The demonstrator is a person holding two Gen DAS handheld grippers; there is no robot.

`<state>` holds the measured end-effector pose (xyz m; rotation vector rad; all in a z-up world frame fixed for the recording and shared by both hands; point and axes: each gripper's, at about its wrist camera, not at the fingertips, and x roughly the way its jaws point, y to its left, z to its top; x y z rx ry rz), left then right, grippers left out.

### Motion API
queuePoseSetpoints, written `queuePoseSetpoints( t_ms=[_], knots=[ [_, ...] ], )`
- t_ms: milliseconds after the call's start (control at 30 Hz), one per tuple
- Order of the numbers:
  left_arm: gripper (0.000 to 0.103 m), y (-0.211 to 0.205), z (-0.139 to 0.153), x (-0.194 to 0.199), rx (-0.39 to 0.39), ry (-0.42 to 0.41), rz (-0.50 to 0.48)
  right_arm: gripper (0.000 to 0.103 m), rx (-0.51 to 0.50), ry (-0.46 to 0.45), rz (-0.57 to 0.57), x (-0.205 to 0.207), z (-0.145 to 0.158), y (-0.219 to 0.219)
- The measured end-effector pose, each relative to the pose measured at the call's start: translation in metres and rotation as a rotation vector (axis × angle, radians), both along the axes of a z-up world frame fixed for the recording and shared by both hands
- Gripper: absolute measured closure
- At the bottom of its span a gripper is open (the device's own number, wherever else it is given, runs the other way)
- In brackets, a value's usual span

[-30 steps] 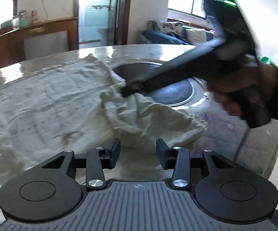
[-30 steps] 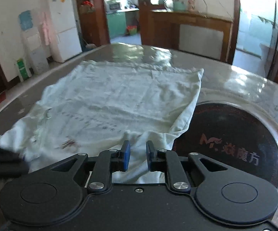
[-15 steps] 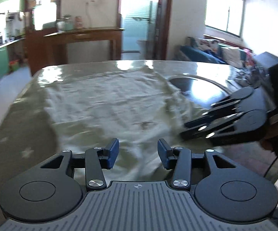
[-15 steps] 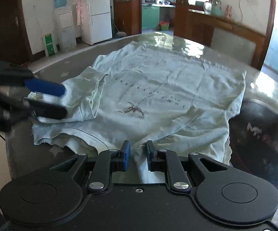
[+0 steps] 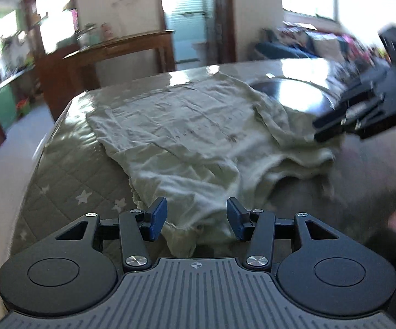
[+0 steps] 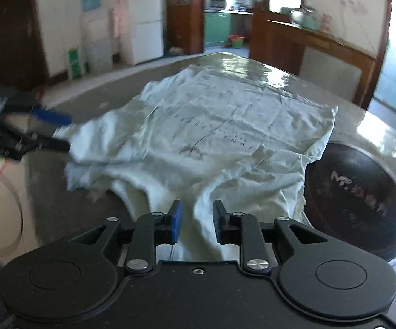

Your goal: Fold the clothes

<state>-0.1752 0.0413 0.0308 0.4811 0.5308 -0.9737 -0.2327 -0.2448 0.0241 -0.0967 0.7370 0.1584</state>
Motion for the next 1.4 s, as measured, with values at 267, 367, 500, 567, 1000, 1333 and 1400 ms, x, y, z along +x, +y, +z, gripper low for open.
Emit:
queuePoseSetpoints(
  t_ms=[267, 367, 500, 567, 1000, 1333, 1400],
  knots=[
    [0.053, -0.004, -0.011, -0.022, 0.139, -0.136, -0.211, 0.069, -0.151, 0.055, 0.142, -0.015, -0.014, 0.026],
    [0.053, -0.005, -0.011, -0.025, 0.182, -0.194, -0.255, 0.069, -0.160, 0.057, 0.154, -0.009, -0.018, 0.028],
    [0.053, -0.007, -0.013, -0.025, 0.216, -0.265, -0.302, 0.069, -0.179, 0.073, 0.180, -0.004, -0.022, 0.032],
    [0.053, -0.011, -0.018, -0.025, 0.242, -0.277, -0.337, 0.069, -0.191, 0.068, 0.191, -0.004, -0.022, 0.033],
    [0.089, -0.033, -0.028, 0.004, 0.258, -0.149, -0.401, 0.091, -0.208, 0.086, 0.192, 0.007, -0.020, 0.034],
    [0.094, -0.034, 0.017, 0.031, 0.055, -0.076, -0.272, 0.094, -0.096, -0.001, 0.123, 0.018, 0.022, 0.009],
    [0.094, -0.044, 0.025, 0.043, 0.024, -0.076, -0.243, 0.094, -0.089, -0.022, 0.108, 0.030, 0.028, 0.001]
  ],
)
